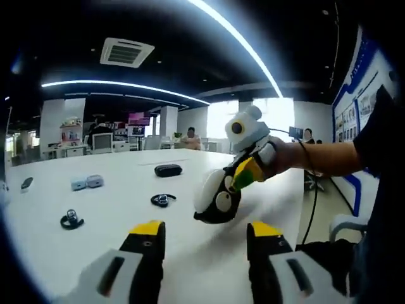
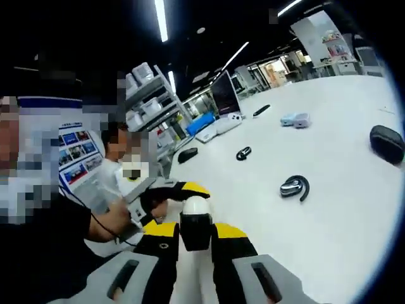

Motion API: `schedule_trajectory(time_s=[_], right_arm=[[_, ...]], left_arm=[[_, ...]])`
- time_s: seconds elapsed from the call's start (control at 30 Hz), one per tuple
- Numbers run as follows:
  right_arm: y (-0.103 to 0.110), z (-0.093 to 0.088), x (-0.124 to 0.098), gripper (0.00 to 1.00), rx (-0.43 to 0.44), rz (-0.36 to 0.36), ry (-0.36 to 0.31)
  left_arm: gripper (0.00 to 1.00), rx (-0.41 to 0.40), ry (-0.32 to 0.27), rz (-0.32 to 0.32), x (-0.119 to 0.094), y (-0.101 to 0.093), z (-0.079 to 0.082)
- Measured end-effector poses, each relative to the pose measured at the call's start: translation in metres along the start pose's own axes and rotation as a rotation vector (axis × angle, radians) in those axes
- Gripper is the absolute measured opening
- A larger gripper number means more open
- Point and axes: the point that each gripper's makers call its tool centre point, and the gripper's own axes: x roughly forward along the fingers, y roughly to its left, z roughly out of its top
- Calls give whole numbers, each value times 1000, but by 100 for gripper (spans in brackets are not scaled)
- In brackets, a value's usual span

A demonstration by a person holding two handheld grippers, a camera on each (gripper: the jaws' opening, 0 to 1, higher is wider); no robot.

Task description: Pick up the earbuds from the table and place the earbuds into the earbud case

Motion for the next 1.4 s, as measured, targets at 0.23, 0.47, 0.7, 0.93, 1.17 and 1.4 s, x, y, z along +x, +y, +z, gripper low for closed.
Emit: schedule_trajectory(time_s=[0.23,0.47,0.7,0.93,1.17,1.4], right_arm=[[-28,48,1,19,158,-45,-131],[-85,88,8,19,338,-170,-255],[-136,123,19,19,466,-269,-361],[-189,147,34,19,562,-377,-423],[-225,153,43,19,634,-441,-436],[-237,145,43,19,671,-459,-415]], left_arm=[[54,-15,-46,57,-25,10,6],[54,-16,-47,108,-47,25,0],[55,-25,-74,149,-68,40,0],[56,-54,-87,196,-85,51,-4],[56,-74,-78,219,-92,57,-10],[55,-84,-60,195,-87,52,-16]])
